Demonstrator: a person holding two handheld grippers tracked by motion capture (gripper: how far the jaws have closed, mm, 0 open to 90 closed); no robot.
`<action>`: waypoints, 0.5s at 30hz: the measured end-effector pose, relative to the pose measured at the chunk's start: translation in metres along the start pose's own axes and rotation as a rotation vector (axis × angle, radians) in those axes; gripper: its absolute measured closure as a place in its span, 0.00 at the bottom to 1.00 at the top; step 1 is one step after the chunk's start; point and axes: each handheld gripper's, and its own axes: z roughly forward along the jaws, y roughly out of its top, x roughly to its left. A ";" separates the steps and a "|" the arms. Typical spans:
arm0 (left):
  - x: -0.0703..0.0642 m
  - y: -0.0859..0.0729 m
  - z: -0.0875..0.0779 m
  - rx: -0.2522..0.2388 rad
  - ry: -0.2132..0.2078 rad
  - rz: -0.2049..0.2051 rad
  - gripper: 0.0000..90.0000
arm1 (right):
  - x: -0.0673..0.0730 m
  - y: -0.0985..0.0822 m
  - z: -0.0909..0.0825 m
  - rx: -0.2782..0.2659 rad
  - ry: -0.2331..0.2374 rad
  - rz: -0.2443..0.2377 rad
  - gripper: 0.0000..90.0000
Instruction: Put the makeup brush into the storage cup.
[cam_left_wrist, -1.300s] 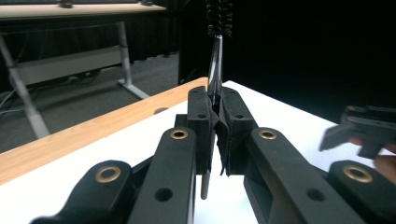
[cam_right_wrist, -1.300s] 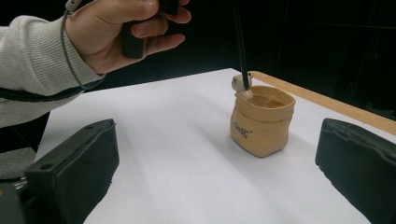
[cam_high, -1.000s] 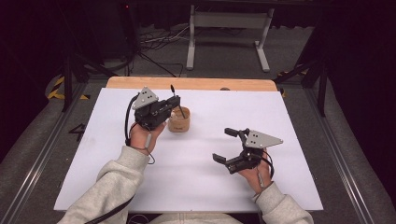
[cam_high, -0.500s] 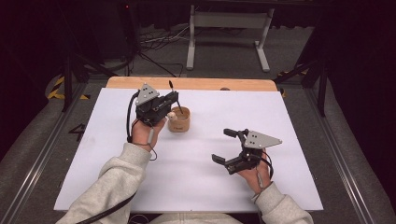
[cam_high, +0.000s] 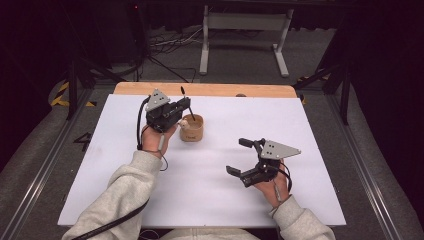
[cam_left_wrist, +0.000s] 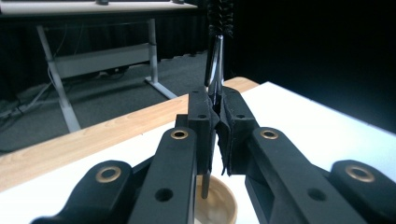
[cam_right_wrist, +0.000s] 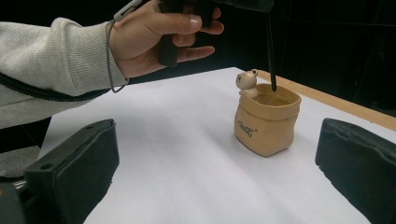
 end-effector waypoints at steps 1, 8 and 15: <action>-0.001 -0.001 0.001 0.005 -0.007 -0.009 0.93 | 0.000 0.000 0.000 0.000 0.000 0.000 0.00; 0.002 -0.007 0.007 0.018 0.002 -0.022 0.93 | 0.001 0.000 0.001 0.004 0.007 -0.003 0.00; 0.004 -0.015 0.012 0.025 0.010 0.001 0.93 | 0.000 0.000 0.001 0.004 0.007 0.001 0.00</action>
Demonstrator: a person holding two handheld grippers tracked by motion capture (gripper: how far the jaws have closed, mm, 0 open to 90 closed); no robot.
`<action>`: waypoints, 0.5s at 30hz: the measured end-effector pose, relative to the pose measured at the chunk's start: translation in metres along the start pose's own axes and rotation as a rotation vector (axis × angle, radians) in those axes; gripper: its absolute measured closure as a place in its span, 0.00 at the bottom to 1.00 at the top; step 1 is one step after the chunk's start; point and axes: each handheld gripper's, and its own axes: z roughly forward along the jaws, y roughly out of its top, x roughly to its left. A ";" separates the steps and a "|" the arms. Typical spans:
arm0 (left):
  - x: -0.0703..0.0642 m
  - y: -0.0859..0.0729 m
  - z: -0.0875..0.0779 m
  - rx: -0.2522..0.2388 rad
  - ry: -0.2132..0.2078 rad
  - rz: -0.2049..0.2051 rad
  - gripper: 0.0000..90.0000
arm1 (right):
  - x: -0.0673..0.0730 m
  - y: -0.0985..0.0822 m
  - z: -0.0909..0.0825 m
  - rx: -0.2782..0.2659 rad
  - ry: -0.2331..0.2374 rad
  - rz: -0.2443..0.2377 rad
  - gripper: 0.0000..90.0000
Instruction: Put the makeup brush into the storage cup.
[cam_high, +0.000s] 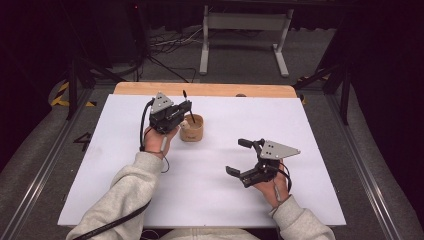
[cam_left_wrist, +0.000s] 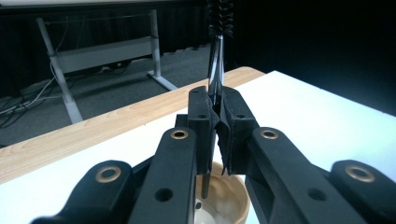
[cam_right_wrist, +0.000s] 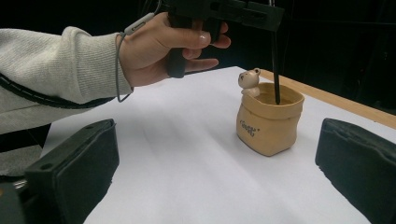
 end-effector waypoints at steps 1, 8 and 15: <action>0.000 0.000 0.000 0.004 0.001 -0.002 0.93 | 0.000 0.000 0.000 0.000 0.001 0.000 0.00; 0.002 -0.003 0.004 0.016 -0.003 -0.015 0.93 | 0.000 -0.001 0.000 0.002 0.003 0.001 0.00; 0.001 -0.004 0.006 0.045 -0.011 -0.018 0.93 | 0.001 0.000 0.000 0.000 0.004 0.001 0.00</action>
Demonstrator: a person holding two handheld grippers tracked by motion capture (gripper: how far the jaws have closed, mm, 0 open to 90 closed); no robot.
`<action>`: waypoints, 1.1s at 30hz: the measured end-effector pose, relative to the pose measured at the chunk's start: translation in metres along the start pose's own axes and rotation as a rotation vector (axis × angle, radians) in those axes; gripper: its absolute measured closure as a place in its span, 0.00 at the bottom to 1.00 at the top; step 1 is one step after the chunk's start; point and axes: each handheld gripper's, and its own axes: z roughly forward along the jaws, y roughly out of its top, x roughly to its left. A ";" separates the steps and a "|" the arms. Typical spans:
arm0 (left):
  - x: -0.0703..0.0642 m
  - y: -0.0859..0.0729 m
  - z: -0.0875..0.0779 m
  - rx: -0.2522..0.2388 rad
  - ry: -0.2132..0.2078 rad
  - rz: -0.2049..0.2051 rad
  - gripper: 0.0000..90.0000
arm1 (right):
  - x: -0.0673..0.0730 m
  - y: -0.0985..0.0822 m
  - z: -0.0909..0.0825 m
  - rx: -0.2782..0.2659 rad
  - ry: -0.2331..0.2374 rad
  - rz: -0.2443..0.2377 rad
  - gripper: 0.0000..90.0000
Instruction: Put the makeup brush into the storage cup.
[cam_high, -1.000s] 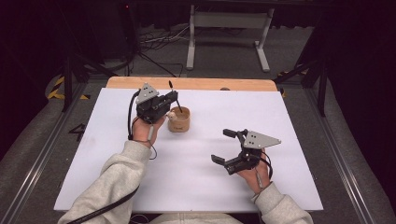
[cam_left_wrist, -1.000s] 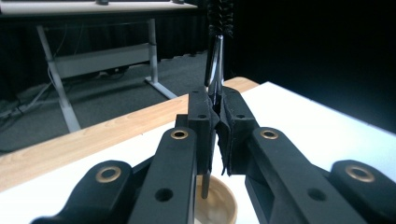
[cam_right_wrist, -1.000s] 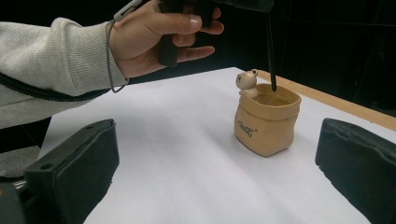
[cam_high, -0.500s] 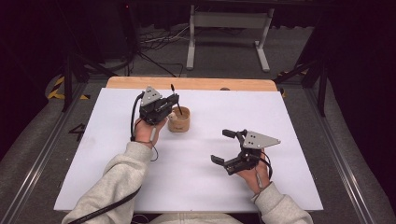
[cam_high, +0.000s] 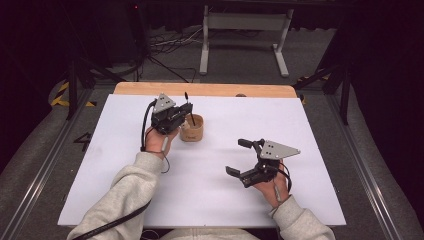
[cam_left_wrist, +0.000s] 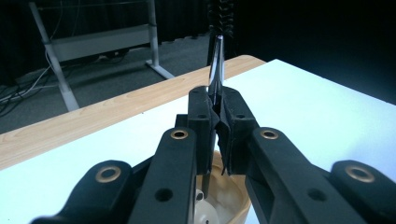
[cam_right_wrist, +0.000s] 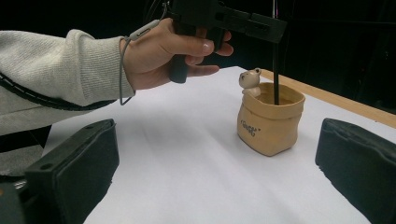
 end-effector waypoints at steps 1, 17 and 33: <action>0.000 0.000 0.000 0.001 0.000 0.007 0.93 | 0.000 0.000 0.000 0.000 0.000 0.000 0.00; -0.003 -0.003 -0.001 -0.004 -0.014 0.063 0.63 | 0.000 0.001 0.000 -0.004 0.004 0.007 0.00; 0.004 -0.003 -0.034 -0.067 -0.015 0.070 0.02 | -0.004 0.003 -0.006 -0.015 -0.007 0.009 0.00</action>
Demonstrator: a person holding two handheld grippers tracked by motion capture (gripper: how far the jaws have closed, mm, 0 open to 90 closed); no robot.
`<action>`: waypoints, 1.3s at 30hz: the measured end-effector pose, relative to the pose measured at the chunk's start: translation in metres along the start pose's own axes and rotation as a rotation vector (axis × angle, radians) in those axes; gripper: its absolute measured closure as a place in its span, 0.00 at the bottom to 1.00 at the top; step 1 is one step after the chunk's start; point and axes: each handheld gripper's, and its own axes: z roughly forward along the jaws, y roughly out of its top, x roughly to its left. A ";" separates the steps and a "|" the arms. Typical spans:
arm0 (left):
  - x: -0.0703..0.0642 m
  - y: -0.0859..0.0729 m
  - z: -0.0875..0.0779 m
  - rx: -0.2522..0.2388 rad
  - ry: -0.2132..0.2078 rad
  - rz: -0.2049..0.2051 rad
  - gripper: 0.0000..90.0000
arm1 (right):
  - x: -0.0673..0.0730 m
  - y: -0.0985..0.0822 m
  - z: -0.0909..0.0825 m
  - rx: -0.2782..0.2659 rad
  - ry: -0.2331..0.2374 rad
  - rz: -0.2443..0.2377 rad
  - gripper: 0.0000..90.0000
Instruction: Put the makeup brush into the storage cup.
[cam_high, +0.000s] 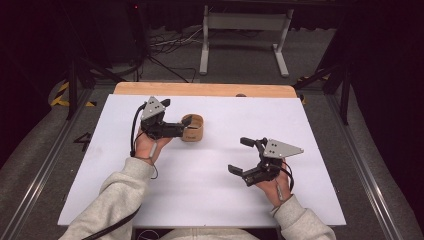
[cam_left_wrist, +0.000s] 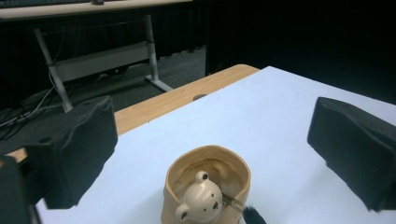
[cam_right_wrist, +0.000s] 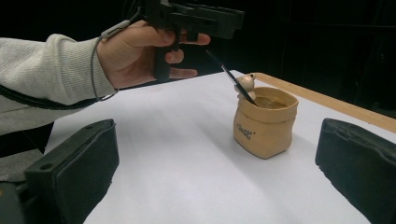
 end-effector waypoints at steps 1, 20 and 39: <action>0.000 0.000 -0.003 -0.003 -0.011 -0.001 0.02 | 0.000 0.000 0.000 0.001 -0.002 -0.001 0.00; -0.006 -0.001 -0.060 -0.062 -0.119 -0.024 0.01 | -0.013 0.008 -0.020 -0.004 -0.057 -0.020 0.00; -0.011 -0.025 -0.089 -0.075 -0.181 -0.059 0.00 | -0.017 0.007 -0.034 0.021 -0.085 -0.039 0.00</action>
